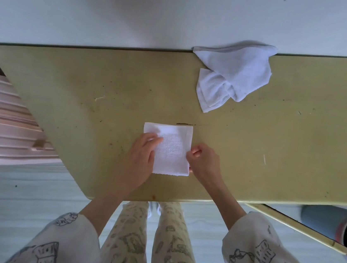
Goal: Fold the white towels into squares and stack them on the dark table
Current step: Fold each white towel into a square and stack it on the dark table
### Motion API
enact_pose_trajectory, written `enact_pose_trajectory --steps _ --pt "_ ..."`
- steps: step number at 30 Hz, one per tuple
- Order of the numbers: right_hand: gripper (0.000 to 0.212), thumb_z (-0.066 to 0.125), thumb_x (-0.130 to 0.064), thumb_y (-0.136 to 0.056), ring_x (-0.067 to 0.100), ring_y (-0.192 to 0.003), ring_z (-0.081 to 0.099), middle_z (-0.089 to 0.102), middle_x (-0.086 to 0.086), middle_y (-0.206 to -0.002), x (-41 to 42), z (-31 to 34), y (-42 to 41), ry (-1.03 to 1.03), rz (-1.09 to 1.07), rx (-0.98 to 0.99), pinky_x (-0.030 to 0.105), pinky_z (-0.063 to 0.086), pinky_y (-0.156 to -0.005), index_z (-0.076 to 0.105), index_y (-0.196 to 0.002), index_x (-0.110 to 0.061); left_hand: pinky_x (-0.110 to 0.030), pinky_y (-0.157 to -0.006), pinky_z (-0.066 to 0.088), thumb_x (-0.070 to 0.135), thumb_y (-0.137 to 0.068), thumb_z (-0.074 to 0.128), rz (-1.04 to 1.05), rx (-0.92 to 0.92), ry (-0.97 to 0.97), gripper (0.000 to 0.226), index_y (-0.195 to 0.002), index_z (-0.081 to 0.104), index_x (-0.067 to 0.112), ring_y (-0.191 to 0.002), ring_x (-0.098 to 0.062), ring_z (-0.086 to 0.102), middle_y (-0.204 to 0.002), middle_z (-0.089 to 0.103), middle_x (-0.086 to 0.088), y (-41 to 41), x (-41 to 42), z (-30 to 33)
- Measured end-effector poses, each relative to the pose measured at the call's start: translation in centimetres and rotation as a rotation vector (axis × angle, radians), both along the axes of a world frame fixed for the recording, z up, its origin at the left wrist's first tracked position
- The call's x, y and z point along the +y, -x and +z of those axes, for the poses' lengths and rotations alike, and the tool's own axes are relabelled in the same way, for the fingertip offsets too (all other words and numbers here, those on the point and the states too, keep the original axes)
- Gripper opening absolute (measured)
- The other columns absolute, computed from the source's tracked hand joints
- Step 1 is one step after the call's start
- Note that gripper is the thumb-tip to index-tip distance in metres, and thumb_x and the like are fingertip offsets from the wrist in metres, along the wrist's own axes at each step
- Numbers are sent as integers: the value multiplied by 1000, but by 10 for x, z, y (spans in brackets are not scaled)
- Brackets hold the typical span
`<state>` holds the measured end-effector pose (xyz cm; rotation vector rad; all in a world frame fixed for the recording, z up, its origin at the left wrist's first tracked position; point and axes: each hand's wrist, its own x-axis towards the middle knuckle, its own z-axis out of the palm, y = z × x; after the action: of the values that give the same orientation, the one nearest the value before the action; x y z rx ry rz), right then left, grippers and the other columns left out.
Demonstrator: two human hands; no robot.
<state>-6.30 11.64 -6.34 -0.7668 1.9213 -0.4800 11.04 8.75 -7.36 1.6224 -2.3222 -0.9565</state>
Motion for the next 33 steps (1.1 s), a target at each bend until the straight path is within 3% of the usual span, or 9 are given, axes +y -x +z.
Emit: enact_pose_trajectory --steps 3,6,9,12,15,19,25,30,33 --pt "3 50 -11 -85 22 -78 53 55 0 -83 2 1 -4 13 22 143 29 39 -63 51 -88 -10 -28 -80 51 4 -91 46 -98 -47 10 40 -131 49 14 -120 -9 39 -137 41 2 -2 0 -3" --pt "11 54 -11 -86 28 -84 54 57 8 -92 5 0 -17 326 156 556 34 41 -71 55 -96 -6 -35 -77 54 -4 -84 55 -172 -50 172 38 -119 58 10 -110 -15 46 -129 51 -5 -5 -1 -4" --pt "29 43 -18 -87 32 -111 55 60 15 -115 9 -16 -32 527 460 777 40 39 -93 56 -110 -6 -38 -94 42 3 -84 53 -350 -150 365 38 -122 55 9 -123 -21 40 -136 49 -8 -15 -4 -15" --pt "46 35 -26 -92 27 -135 32 44 16 -141 9 -38 -33 442 613 766 47 21 -109 45 -130 -3 -46 -105 28 33 -89 40 -485 -279 379 54 -135 38 5 -137 -23 25 -146 37 -11 -28 -18 -28" --pt "55 34 -36 -93 21 -139 22 36 13 -148 8 -50 -24 401 658 746 48 17 -111 39 -138 -4 -50 -108 18 64 -87 23 -576 -340 299 80 -140 26 4 -141 -17 14 -149 31 -11 -40 -35 -38" --pt "63 30 -47 -92 21 -141 18 29 11 -151 9 -54 -22 377 689 751 51 14 -113 32 -142 -8 -53 -110 10 79 -79 14 -669 -412 273 99 -145 14 5 -141 -20 13 -153 16 -10 -49 -43 -41" --pt "66 27 -49 -93 24 -141 15 27 15 -151 4 -47 -27 249 741 737 50 13 -112 27 -143 -6 -53 -109 12 78 -73 25 -673 -407 280 102 -143 17 4 -140 -23 15 -151 15 -11 -46 -45 -38" --pt "74 12 -51 -87 19 -144 0 16 11 -156 -2 -24 -26 166 784 664 48 3 -116 22 -147 -9 -54 -104 32 69 -77 28 -656 -410 260 87 -134 35 5 -133 -22 28 -143 42 -13 -39 -45 -23" --pt "52 34 -32 -89 31 -134 38 43 18 -142 -2 -8 -26 267 573 613 51 36 -105 48 -131 -5 -47 -85 50 43 -82 34 -543 -277 258 53 -122 47 10 -116 -19 54 -125 61 -8 -37 -40 -14"
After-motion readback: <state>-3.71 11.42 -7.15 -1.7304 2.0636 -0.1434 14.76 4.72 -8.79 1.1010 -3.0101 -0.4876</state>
